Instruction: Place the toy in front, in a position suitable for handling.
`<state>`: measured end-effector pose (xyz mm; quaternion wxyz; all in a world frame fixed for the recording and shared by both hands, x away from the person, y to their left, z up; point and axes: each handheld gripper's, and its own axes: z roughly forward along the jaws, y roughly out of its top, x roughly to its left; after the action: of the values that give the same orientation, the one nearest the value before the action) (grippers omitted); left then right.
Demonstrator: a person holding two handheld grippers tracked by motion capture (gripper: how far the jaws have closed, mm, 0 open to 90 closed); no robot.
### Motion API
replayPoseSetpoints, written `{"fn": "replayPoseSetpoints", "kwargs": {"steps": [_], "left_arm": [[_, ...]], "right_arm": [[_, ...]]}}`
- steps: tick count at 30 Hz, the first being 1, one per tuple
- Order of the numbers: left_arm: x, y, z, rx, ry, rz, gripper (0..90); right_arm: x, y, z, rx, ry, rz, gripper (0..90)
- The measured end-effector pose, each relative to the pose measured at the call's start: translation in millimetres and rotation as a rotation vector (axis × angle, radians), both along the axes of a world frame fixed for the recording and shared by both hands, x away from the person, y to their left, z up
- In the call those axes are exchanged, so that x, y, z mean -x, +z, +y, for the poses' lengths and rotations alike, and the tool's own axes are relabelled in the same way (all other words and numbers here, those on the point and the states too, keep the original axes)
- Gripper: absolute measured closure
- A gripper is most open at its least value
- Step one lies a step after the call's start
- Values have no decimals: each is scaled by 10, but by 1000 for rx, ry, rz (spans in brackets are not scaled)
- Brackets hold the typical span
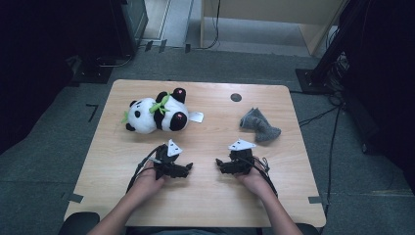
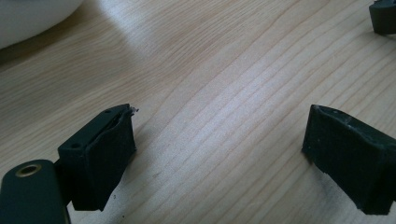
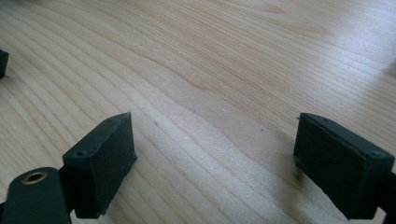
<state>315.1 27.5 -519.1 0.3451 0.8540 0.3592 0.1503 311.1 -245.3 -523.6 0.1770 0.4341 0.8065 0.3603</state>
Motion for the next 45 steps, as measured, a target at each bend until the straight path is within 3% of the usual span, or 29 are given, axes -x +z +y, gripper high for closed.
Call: {"fn": "replayPoseSetpoints", "kwargs": {"steps": [25, 32, 39, 45], "left_arm": [[-8, -1, -62, 2, 21, 0, 89], [-3, 3, -45, -1, -20, 3, 90], [-35, 41, -8, -12, -26, 16, 143], [-57, 138, 31, 9, -42, 19, 153]], "right_arm": [[-2, 0, 0, 0, 1, 0, 123], [-2, 0, 0, 0, 1, 0, 123], [-2, 0, 0, 0, 1, 0, 123], [-4, -1, -1, 1, 3, -2, 123]]}}
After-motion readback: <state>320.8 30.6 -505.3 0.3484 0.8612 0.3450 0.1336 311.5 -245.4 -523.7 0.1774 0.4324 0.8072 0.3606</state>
